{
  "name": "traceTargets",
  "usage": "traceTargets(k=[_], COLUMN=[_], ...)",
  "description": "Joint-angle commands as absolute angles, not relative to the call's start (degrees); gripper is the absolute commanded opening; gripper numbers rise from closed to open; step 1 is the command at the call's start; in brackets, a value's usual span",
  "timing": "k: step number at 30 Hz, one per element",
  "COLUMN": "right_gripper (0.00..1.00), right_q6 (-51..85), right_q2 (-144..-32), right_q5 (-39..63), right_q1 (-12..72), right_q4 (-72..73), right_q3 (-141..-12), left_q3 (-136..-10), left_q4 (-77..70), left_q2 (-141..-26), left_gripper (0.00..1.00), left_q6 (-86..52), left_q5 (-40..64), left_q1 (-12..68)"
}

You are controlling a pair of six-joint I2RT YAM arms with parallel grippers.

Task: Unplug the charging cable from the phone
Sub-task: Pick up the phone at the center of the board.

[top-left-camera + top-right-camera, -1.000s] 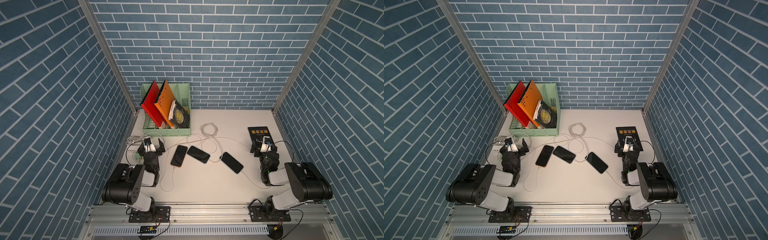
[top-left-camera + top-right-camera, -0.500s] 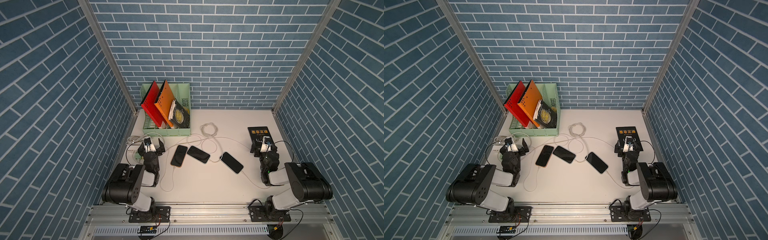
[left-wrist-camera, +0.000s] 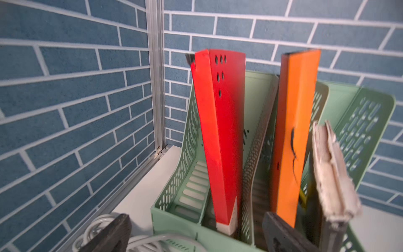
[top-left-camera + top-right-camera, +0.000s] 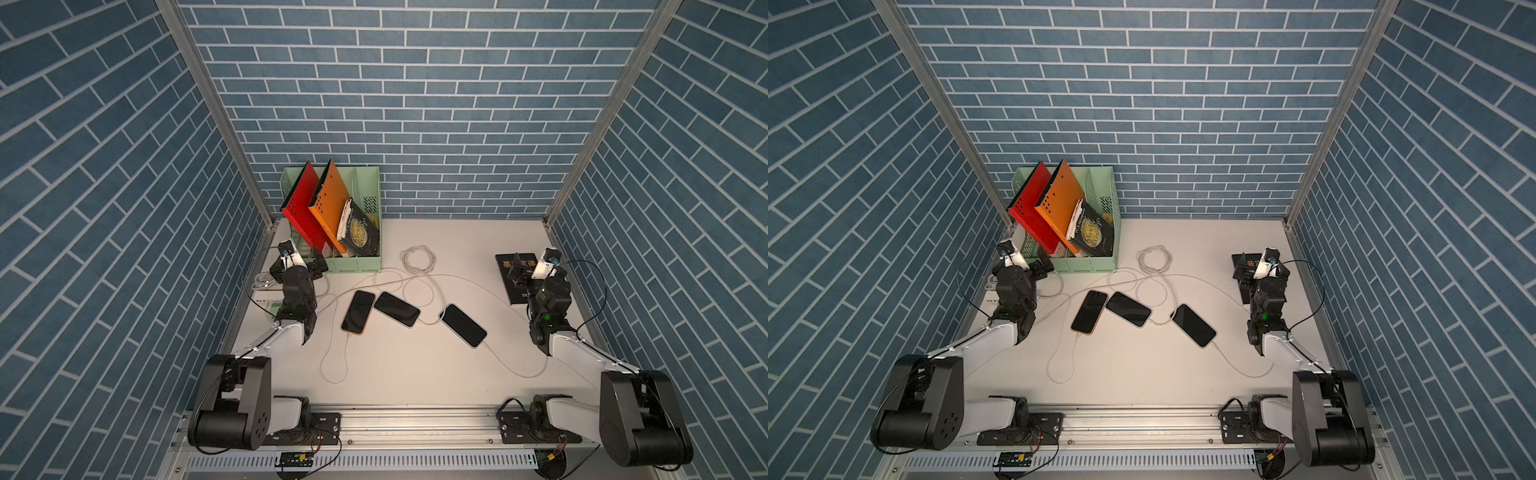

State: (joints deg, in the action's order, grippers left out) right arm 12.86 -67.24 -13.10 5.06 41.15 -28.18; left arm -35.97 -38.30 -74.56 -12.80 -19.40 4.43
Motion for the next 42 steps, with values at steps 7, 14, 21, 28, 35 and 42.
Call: traceTargets(k=[7,14,21,28,35,42], right_gripper=[1.00,1.00,1.00,1.00,1.00,1.00], right_q6=[27.17,26.33,26.66,26.63,26.72,26.72], right_q2=[-70.10,-69.10,-70.11,-72.09,-73.10,-72.57], right_q5=[-1.74,0.14,-2.19,-3.05,-3.01,-3.41], right_q1=[4.11,7.48,12.80,15.49,16.54,16.71], right_q4=[11.49,7.79,7.63,8.55,9.36,9.41], right_q3=[-40.15,-37.44,-35.94,-36.44,-36.43,-35.75], left_q3=[-53.46,-50.97,-48.60,-48.90,-50.22,-51.45], left_q4=[3.43,10.89,14.24,17.93,18.88,19.29], left_q2=[-82.50,-82.67,-83.19,-85.33,-90.61,-94.37], left_gripper=[1.00,1.00,1.00,1.00,1.00,1.00], left_q6=[-23.52,-24.11,-24.07,-22.89,-21.63,-20.90], left_q5=[2.13,6.81,6.29,5.59,8.01,7.01], left_q1=[4.65,9.04,13.84,15.50,16.63,18.43])
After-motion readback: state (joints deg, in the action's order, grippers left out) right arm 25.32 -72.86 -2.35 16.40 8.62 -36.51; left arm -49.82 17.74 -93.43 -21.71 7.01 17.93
